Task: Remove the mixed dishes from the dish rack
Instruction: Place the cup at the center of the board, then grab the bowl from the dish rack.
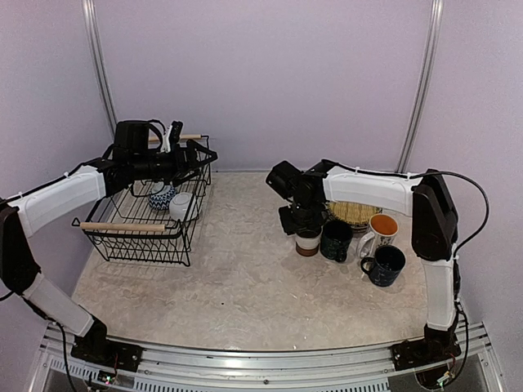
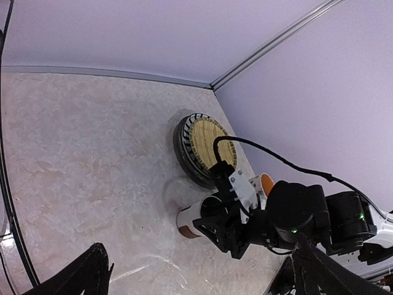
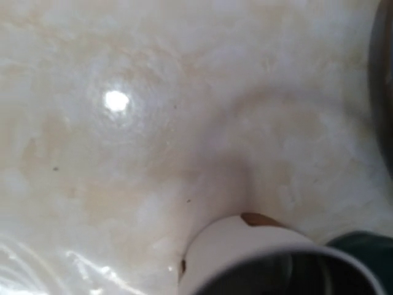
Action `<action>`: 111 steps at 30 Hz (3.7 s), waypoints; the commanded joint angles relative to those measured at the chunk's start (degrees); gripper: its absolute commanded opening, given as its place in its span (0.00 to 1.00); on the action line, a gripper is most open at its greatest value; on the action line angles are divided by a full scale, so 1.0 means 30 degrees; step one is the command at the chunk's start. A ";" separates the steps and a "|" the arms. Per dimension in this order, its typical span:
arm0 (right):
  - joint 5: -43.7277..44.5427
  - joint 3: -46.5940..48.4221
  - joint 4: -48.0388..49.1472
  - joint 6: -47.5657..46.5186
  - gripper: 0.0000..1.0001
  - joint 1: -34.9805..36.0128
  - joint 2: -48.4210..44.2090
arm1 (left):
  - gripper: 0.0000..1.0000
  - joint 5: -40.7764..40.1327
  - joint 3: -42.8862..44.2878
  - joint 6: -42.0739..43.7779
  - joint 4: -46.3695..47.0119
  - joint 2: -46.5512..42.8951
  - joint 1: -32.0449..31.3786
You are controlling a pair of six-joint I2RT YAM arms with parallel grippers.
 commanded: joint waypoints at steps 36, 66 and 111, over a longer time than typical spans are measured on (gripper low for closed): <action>0.0775 -0.8818 0.6962 -0.0166 0.69 0.0575 -0.9456 | 0.95 -0.1699 0.8384 0.1604 -1.1681 0.9575 0.5716; 0.1530 -1.4682 1.1016 -0.2026 0.80 0.0511 -1.5066 | 0.99 -0.9668 2.0455 0.6666 -1.8440 1.6309 0.5839; 0.0902 -1.4946 1.1490 -0.1516 0.83 0.0414 -1.5194 | 0.36 -1.2242 2.2021 0.7478 -1.9373 1.7561 0.5319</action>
